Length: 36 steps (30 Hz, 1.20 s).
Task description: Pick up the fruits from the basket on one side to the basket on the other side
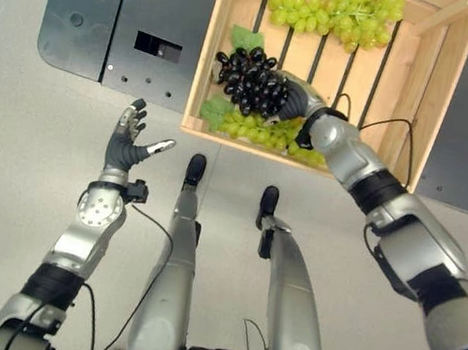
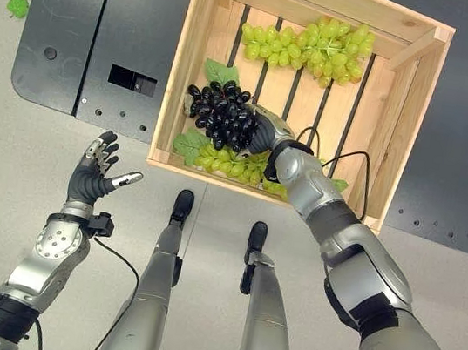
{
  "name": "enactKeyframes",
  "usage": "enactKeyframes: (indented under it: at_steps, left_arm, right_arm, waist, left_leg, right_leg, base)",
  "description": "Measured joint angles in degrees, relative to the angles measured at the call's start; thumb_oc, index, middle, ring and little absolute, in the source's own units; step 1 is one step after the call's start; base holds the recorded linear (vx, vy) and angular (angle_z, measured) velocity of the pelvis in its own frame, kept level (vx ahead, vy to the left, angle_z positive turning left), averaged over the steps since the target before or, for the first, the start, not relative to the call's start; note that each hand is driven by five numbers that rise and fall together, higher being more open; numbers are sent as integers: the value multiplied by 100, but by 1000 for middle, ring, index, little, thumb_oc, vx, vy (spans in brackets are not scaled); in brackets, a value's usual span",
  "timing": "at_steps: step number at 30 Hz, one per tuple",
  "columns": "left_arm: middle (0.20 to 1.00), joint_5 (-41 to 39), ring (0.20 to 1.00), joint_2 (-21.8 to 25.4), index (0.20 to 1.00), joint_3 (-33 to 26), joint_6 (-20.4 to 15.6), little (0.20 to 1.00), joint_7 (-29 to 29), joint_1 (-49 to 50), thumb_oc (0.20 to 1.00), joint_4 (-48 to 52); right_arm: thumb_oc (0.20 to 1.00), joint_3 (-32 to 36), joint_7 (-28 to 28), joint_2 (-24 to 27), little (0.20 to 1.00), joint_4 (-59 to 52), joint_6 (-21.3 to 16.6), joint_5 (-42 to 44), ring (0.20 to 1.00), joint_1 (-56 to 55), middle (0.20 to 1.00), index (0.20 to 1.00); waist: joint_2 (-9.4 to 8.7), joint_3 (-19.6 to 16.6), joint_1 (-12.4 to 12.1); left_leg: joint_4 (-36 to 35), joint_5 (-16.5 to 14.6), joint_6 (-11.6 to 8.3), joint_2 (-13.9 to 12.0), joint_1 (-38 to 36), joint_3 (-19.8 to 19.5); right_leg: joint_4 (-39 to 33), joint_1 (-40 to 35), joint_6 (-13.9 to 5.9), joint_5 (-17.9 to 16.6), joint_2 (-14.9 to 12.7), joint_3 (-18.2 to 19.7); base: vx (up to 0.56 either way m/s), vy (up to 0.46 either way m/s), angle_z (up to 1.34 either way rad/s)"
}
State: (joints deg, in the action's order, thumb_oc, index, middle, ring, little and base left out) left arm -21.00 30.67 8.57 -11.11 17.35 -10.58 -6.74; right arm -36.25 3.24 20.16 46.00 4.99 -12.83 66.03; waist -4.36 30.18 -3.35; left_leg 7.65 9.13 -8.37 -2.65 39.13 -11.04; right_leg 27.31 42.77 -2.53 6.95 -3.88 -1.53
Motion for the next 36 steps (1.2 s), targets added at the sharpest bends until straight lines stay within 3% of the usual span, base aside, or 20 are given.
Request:
enactKeyframes:
  at_steps: [6,14,15,16,31,36]
  left_arm:
    - [1000,-1,1000,-38,1000,208,74,1000,155,-18,1000,-15]
    - [1000,3,1000,-44,1000,371,194,1000,332,-71,1000,-19]
    - [1000,4,1000,-46,1000,377,194,1000,356,-73,1000,-19]
    - [1000,5,1000,-45,1000,377,195,1000,379,-75,1000,-21]
    - [1000,5,1000,-45,1000,460,195,1000,434,-123,1000,-27]
    - [1000,5,1000,-43,1000,497,195,1000,433,-181,1000,-35]
  right_arm:
    - [1000,439,694,-685,1000,1012,19,680,1000,332,1000,1000]
    - [1000,563,1281,-848,1000,1153,-101,1828,1000,347,1000,1000]
    - [912,585,1293,-851,912,1155,-125,1963,912,343,912,912]
    - [200,584,1332,-847,200,1153,-138,2148,200,338,200,200]
    - [200,491,1166,-850,200,1314,-133,2740,200,315,200,200]
    - [200,492,1098,-835,200,1260,-265,3485,200,203,200,200]
  waist:
    - [63,-15,-67]
    - [161,-58,-125]
    - [179,-68,-127]
    - [222,-92,-127]
    - [273,-119,-299]
    - [273,-119,-341]
  left_leg:
    - [8,-11,-14,0,-38,6]
    - [71,-26,-31,7,21,9]
    - [74,-23,-29,6,25,9]
    - [90,-26,-31,5,44,1]
    - [164,-22,-29,32,151,-15]
    - [183,-22,-28,40,150,-18]
  right_leg:
    - [58,-8,4,0,0,17]
    - [151,79,17,11,1,48]
    - [153,80,19,10,2,45]
    - [151,87,19,10,3,41]
    - [241,180,25,19,-19,13]
    - [245,163,20,22,-21,10]
  base:
    - [0,0,0]
    - [0,0,0]
    - [0,0,0]
    - [0,0,0]
    - [0,0,0]
    - [0,0,0]
